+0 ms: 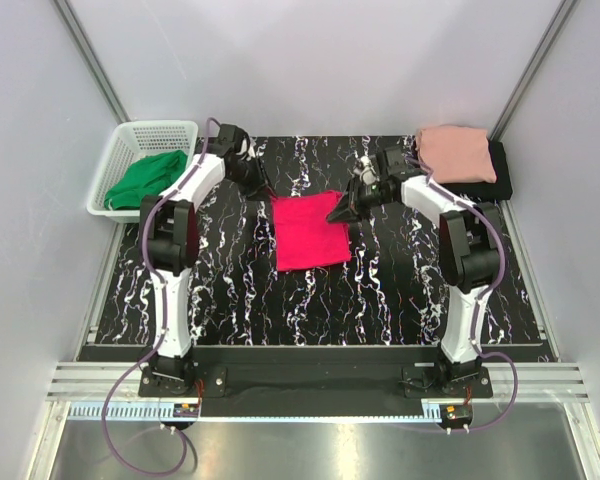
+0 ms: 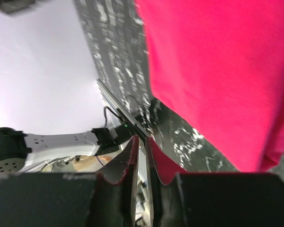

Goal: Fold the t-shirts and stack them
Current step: Fold the tshirt

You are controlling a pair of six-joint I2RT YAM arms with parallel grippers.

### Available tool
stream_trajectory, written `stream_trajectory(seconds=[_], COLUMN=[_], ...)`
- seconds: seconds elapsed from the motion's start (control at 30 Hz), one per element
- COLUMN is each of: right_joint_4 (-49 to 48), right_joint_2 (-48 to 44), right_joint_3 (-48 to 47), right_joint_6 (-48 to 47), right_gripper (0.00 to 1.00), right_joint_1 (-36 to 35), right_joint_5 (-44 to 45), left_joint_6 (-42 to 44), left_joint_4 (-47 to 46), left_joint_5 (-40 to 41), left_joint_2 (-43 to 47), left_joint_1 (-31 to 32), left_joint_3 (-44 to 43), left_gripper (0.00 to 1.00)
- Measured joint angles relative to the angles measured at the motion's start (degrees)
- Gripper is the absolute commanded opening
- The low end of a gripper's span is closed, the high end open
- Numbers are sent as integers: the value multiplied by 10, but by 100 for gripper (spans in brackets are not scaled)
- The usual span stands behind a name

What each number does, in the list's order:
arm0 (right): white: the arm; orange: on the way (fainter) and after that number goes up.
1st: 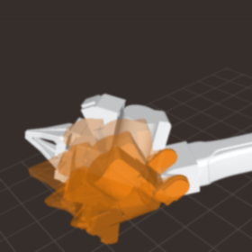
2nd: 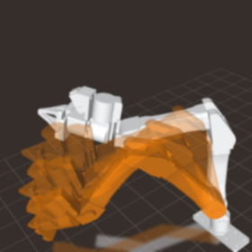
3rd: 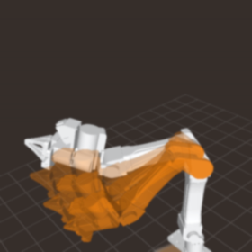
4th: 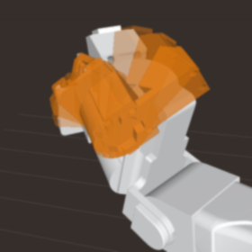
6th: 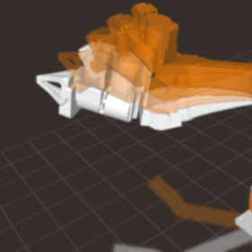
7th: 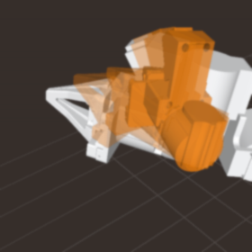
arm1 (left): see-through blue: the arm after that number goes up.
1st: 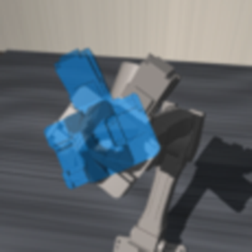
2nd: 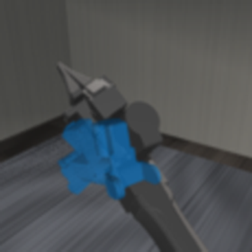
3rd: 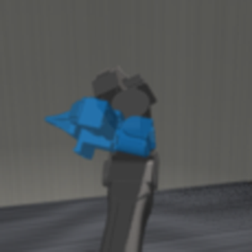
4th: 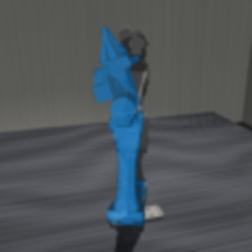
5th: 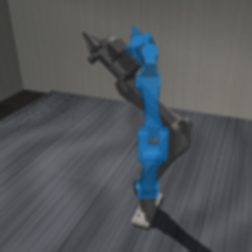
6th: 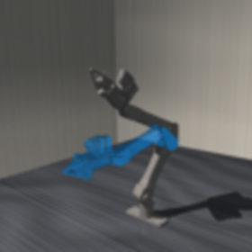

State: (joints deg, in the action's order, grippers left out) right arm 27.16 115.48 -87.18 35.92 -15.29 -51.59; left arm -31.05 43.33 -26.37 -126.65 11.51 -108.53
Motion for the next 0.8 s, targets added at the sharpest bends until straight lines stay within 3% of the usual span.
stream_trajectory(seconds=[0.37, 0.8], right_joint_4=[-11, -26], right_joint_2=[39, 55], right_joint_3=[69, 145], right_joint_6=[-10, -27], right_gripper=[17, 16], right_joint_1=[-7, -7], right_joint_5=[2, 24], left_joint_6=[-16, -16], left_joint_4=[1, 1], left_joint_5=[-2, -2], left_joint_2=[-91, -95], left_joint_1=[0, 1], left_joint_3=[-52, -52], left_gripper=[34, 34])
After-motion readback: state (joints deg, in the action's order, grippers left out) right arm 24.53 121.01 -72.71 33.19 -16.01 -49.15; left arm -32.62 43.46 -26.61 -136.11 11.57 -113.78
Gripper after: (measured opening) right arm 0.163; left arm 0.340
